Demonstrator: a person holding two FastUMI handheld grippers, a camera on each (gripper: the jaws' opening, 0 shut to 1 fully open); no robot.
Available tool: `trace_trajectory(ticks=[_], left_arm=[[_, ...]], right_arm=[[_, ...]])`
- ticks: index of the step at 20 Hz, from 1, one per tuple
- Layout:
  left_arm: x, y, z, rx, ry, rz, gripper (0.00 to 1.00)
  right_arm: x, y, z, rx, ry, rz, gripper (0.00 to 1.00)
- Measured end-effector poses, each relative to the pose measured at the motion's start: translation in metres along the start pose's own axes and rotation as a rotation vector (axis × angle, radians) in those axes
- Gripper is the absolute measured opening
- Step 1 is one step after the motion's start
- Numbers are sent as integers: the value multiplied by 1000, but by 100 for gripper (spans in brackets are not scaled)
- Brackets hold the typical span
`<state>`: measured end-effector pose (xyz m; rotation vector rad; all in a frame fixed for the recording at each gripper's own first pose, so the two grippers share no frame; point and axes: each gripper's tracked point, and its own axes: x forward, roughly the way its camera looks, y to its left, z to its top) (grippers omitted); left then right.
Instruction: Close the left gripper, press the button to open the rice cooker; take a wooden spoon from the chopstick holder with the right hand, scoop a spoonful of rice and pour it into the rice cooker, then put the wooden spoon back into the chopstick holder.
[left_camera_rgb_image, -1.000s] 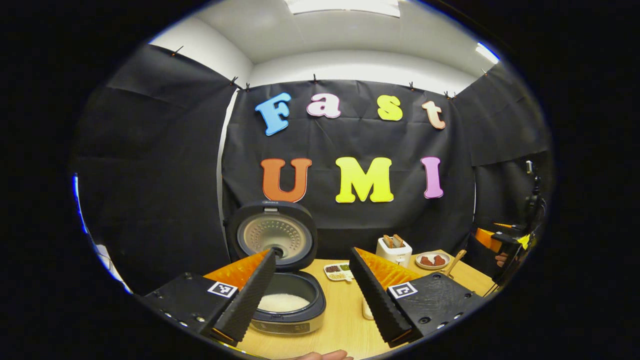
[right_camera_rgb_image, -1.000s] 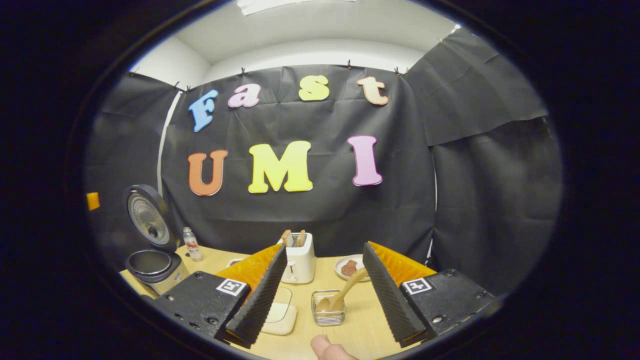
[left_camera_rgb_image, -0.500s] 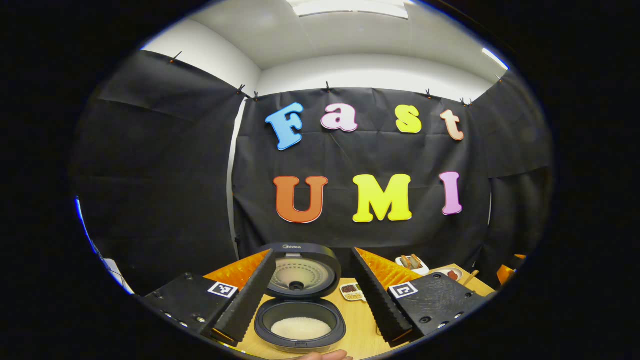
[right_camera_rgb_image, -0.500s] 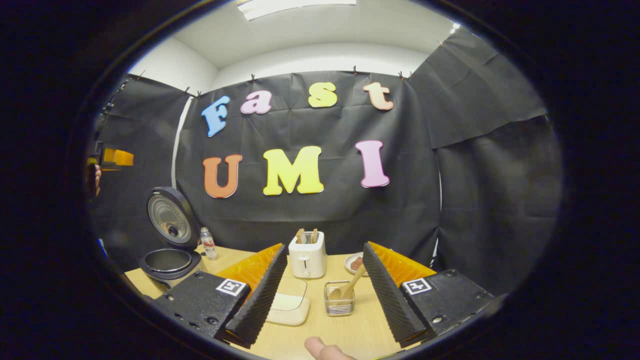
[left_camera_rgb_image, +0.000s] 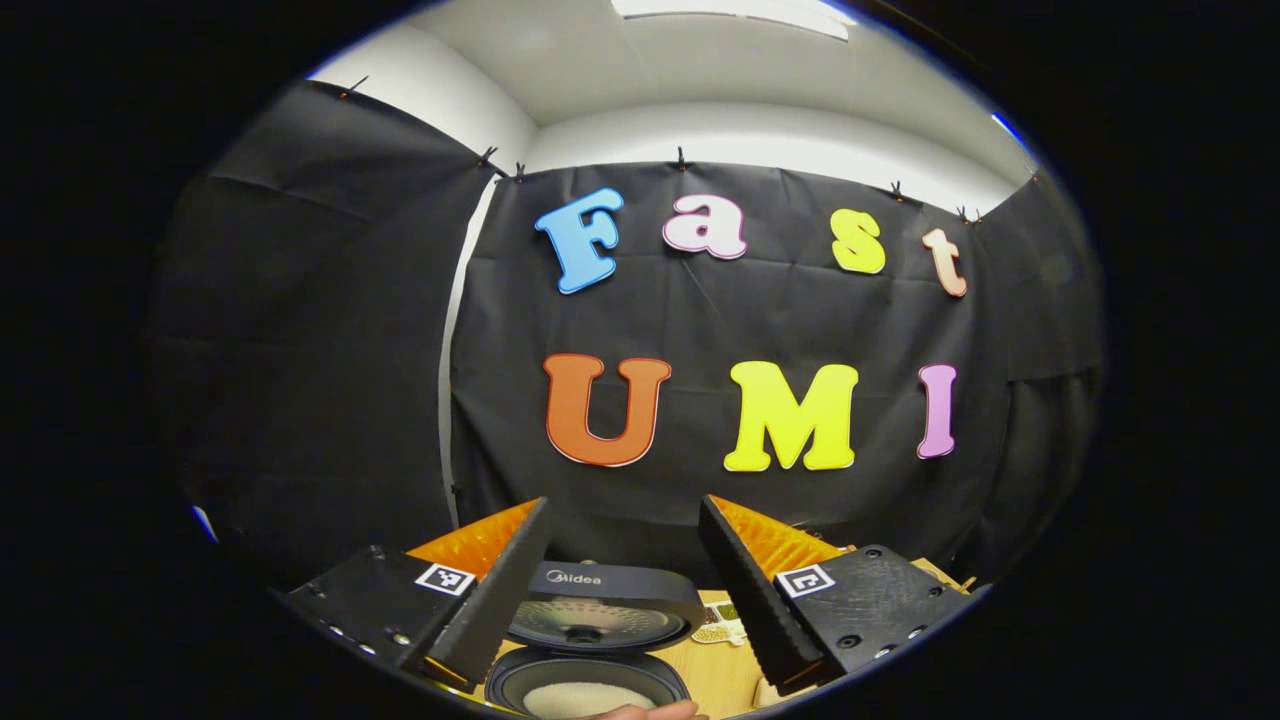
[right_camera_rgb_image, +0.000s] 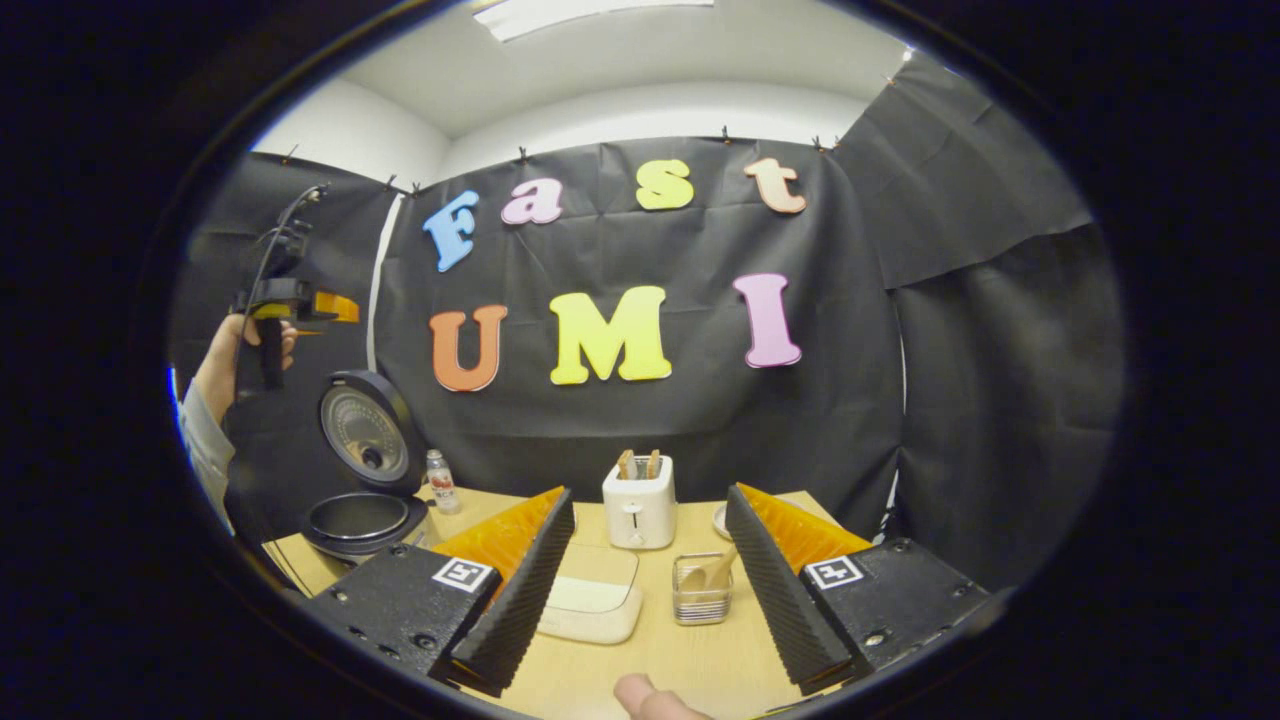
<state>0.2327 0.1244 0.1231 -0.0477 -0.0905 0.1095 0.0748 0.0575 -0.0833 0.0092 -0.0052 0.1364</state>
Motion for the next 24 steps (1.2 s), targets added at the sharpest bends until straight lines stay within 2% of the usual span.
trace_trajectory(ticks=[5,10,15,18,24], left_arm=[[50,11,-34,34,79,33,94],[69,41,-60,46,164,98,94],[61,45,-72,63,210,108,95],[52,51,-79,106,247,147,97],[15,45,-90,101,277,156,98]], right_arm=[[7,8,-15,17,35,21,98],[10,9,-19,-11,37,-1,99],[4,10,-15,-5,32,-3,98],[-4,6,-14,-3,34,-26,98],[-30,11,-10,15,39,-8,98]])
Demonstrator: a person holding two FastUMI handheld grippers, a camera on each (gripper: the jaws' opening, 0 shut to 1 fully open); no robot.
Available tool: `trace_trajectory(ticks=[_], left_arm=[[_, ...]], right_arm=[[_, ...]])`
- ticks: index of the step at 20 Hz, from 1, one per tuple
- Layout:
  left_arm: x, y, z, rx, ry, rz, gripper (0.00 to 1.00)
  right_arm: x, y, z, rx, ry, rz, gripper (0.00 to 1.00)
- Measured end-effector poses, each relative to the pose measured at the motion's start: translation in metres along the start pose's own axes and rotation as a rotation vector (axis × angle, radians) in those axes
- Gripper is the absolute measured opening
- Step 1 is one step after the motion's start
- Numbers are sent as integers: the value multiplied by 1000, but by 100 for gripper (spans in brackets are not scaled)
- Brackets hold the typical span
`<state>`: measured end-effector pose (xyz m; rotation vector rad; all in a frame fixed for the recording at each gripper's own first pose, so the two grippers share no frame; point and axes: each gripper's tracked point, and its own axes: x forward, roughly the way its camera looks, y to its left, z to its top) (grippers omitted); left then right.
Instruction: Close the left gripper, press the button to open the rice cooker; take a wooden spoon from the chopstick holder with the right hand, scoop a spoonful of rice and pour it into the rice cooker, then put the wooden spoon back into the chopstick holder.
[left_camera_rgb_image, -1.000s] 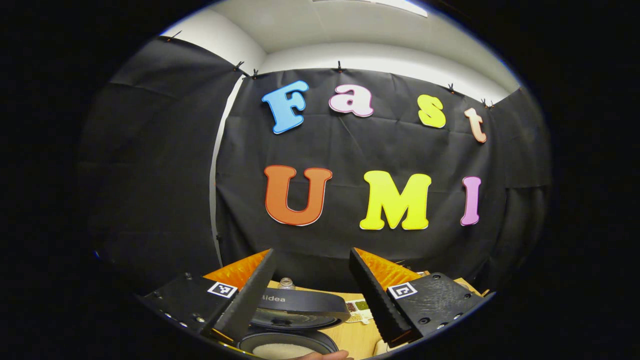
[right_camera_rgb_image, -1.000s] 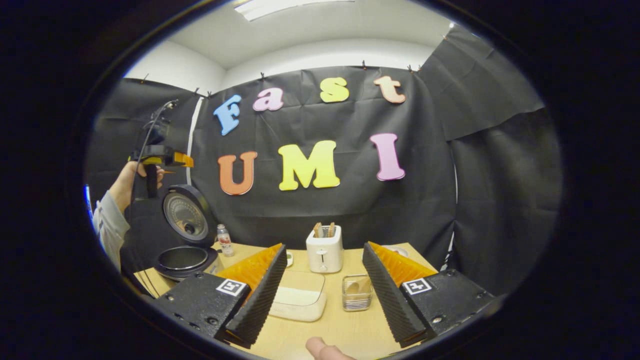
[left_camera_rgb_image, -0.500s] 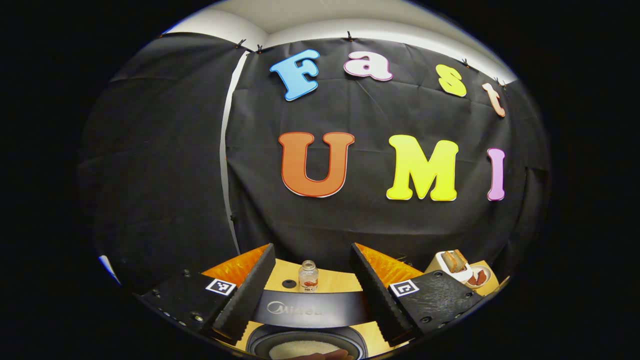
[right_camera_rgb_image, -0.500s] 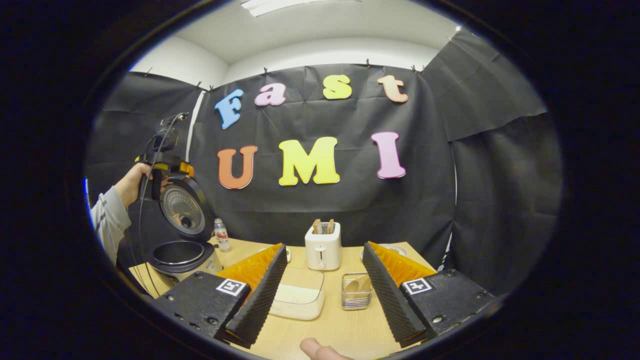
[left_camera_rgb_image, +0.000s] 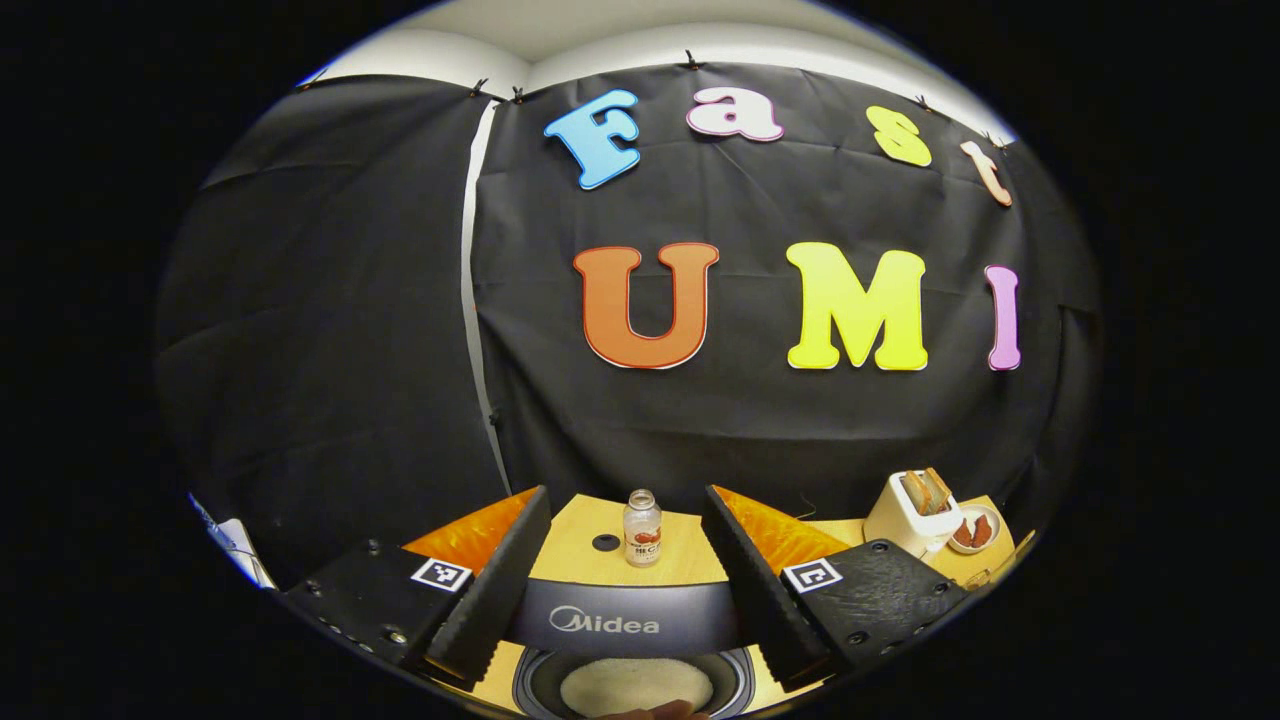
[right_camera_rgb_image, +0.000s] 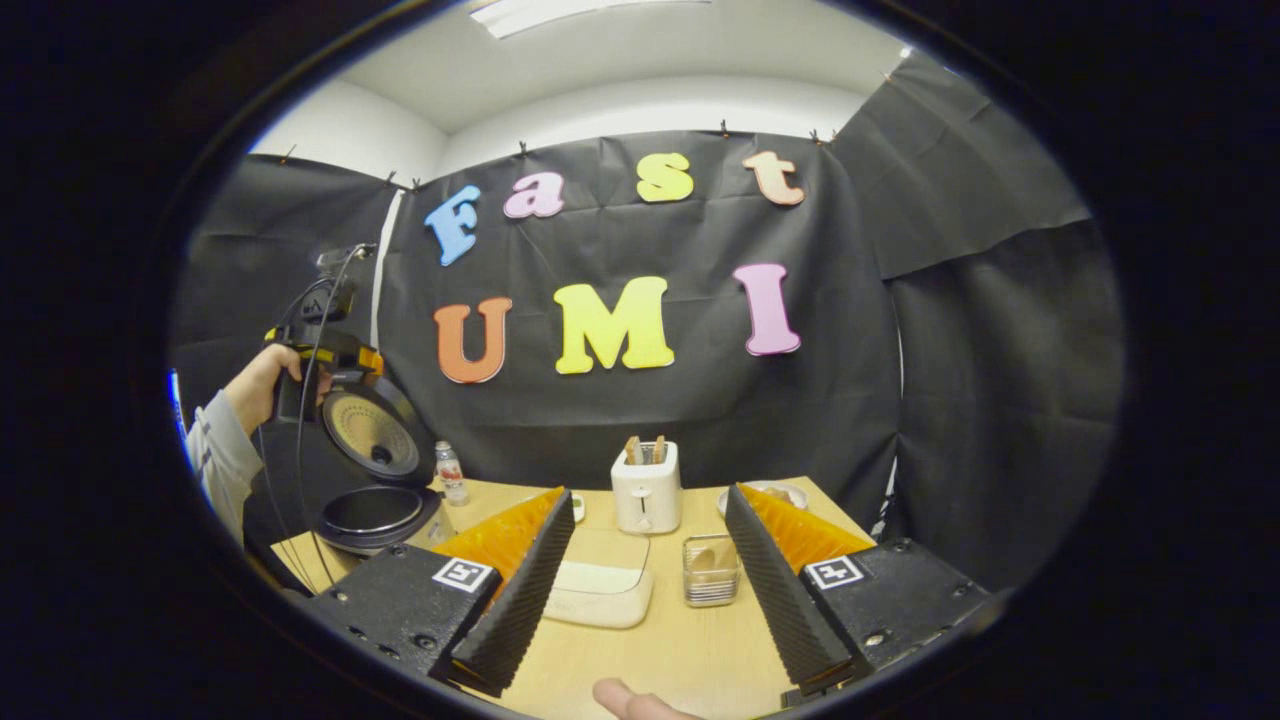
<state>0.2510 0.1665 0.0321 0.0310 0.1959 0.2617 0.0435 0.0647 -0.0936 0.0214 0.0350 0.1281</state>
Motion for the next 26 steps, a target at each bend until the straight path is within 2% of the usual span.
trace_trajectory(ticks=[5,10,13,26], left_arm=[[-34,-1,-30,-8,39,-28,100],[-61,-1,-79,-13,118,-54,97],[-71,0,-112,-17,185,-59,97],[-90,-7,-196,-10,274,-65,97]], right_arm=[[-26,13,-6,16,10,32,98],[-51,19,-17,-5,11,53,99],[-65,22,-12,-16,-3,54,99],[-82,42,-9,-25,-14,95,98]])
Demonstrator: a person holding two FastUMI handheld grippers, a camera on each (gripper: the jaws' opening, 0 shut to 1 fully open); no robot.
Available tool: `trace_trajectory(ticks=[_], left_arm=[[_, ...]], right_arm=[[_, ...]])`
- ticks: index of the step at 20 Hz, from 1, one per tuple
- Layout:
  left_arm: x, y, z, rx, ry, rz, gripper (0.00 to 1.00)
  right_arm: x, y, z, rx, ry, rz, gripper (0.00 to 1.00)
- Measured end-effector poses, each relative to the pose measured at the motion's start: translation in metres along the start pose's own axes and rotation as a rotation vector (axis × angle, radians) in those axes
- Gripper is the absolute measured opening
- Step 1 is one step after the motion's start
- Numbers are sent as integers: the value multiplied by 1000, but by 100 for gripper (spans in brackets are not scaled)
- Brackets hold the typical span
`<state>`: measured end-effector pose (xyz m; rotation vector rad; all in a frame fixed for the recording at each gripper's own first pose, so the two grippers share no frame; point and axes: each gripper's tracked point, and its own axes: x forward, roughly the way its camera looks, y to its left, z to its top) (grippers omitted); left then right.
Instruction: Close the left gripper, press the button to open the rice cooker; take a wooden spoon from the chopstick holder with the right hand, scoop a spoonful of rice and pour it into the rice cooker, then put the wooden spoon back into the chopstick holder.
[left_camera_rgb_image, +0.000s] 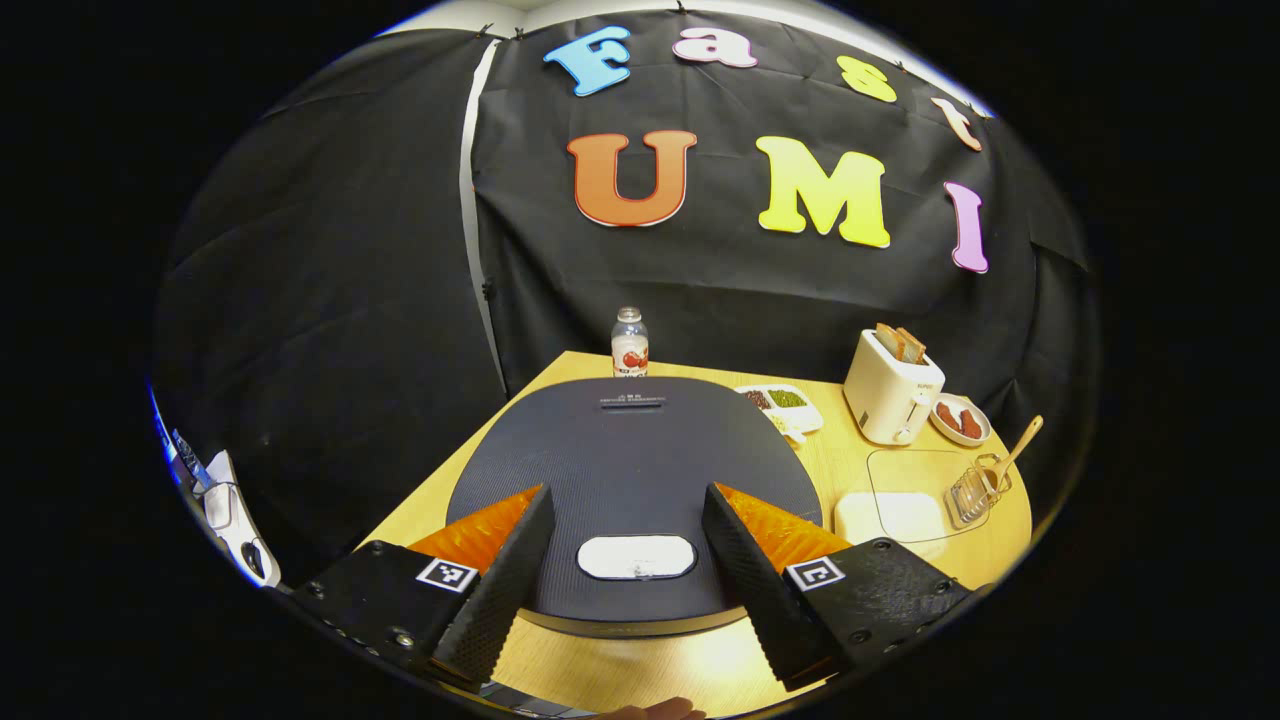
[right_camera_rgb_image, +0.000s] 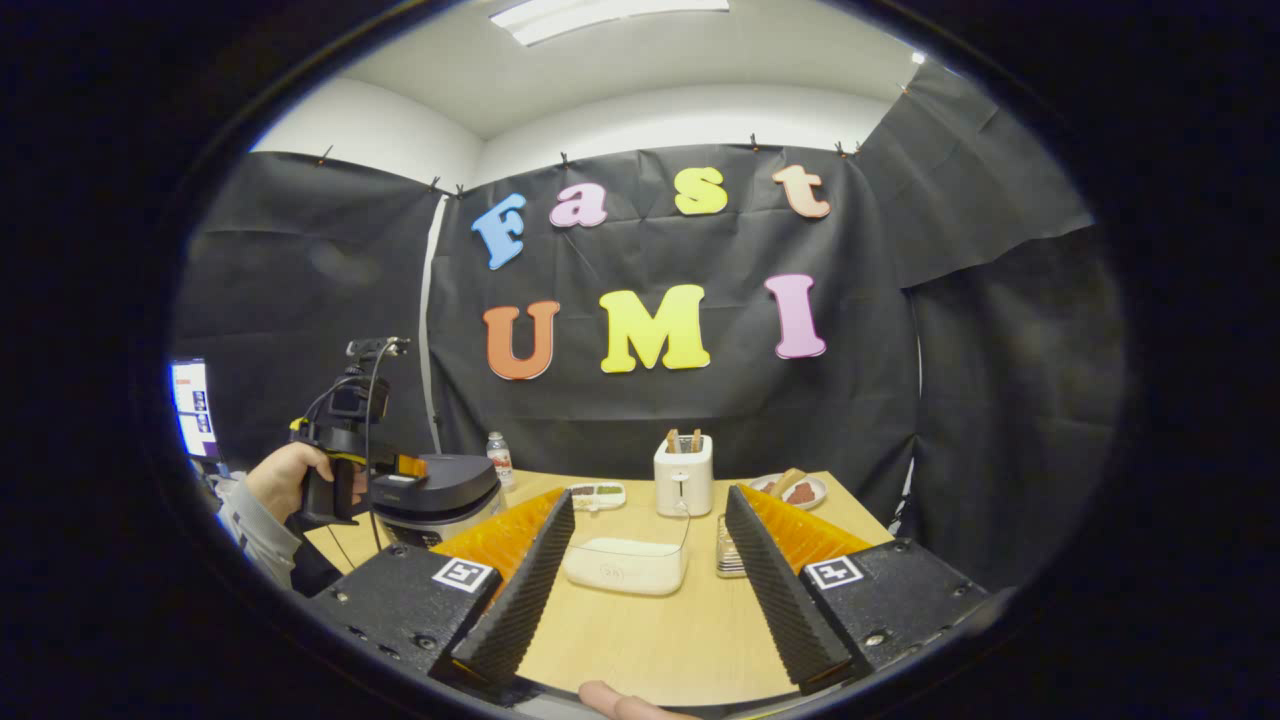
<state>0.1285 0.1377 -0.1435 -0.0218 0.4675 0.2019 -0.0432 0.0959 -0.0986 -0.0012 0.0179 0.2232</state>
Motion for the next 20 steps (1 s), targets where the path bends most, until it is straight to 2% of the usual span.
trace_trajectory(ticks=[6,20], left_arm=[[-12,-1,-10,1,5,-8,97],[-31,-4,-20,17,-151,-4,98]], right_arm=[[-1,0,-2,6,7,3,98],[1,0,-7,-17,8,10,98]])
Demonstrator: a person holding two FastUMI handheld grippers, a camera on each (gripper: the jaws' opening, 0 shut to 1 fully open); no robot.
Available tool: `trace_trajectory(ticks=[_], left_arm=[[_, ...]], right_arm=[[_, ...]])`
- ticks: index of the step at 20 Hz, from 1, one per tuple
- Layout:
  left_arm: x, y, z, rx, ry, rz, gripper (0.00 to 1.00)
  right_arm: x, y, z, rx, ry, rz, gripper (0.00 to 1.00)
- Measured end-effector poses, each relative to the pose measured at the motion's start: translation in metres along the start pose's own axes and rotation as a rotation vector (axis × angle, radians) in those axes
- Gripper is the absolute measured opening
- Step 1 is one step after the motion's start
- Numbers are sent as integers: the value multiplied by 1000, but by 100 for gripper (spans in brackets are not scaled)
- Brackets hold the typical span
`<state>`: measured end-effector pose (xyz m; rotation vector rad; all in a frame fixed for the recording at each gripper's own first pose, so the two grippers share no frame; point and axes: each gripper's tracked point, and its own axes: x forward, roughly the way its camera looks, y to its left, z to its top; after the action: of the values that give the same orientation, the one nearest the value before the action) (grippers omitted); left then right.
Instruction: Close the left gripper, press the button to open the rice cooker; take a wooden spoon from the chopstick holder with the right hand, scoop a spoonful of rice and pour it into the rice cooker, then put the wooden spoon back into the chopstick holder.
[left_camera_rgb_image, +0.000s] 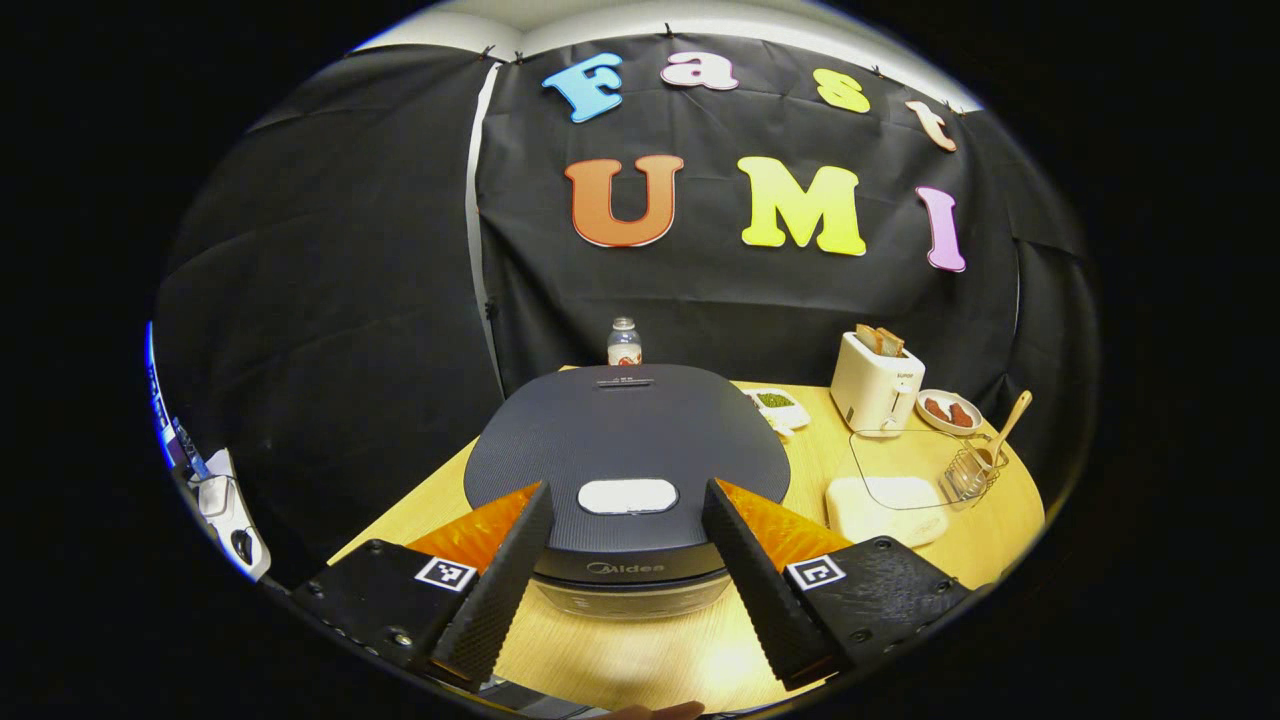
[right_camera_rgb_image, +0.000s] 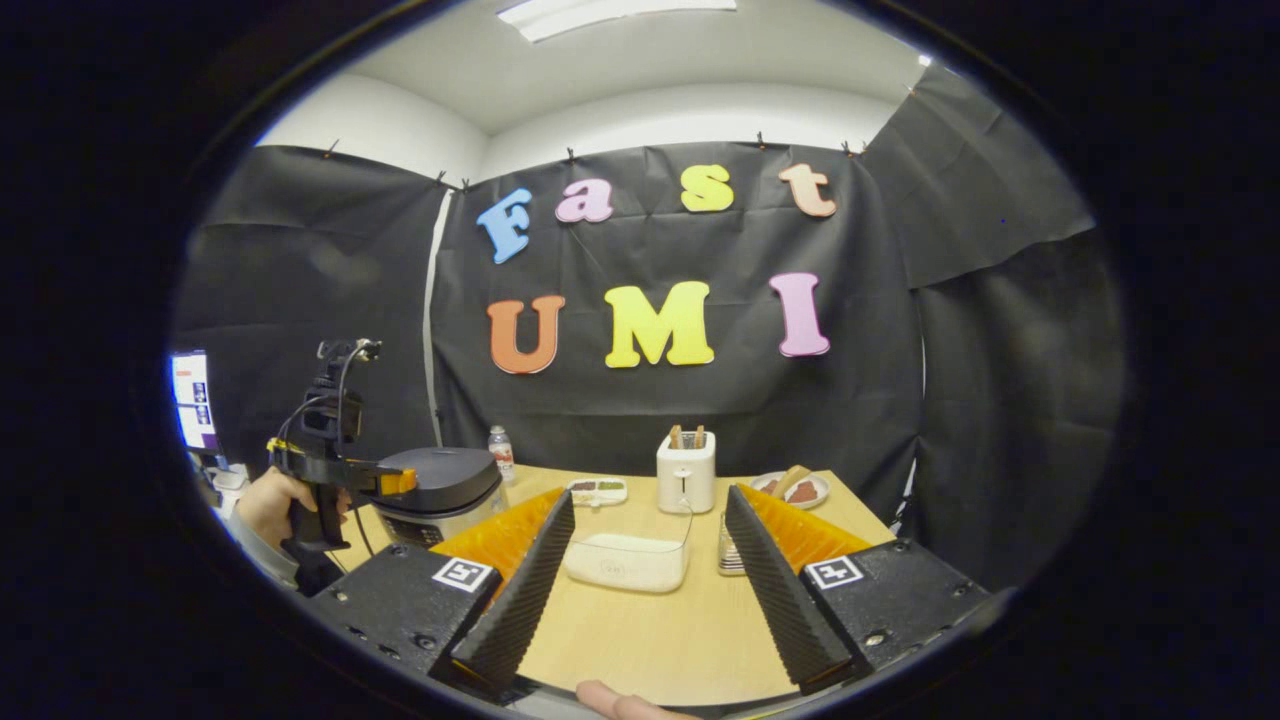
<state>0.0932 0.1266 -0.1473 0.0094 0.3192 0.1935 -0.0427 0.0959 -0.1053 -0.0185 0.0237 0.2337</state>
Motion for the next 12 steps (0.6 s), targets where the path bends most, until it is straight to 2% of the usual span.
trace_trajectory(ticks=[6,7,12], left_arm=[[3,0,-7,-24,-91,14,98],[3,0,-5,-21,-111,16,95],[3,-1,-3,-2,-122,22,94]], right_arm=[[3,-5,0,4,-17,-9,98],[4,-6,0,7,-16,-9,98],[12,-10,-2,7,-7,-19,99]])
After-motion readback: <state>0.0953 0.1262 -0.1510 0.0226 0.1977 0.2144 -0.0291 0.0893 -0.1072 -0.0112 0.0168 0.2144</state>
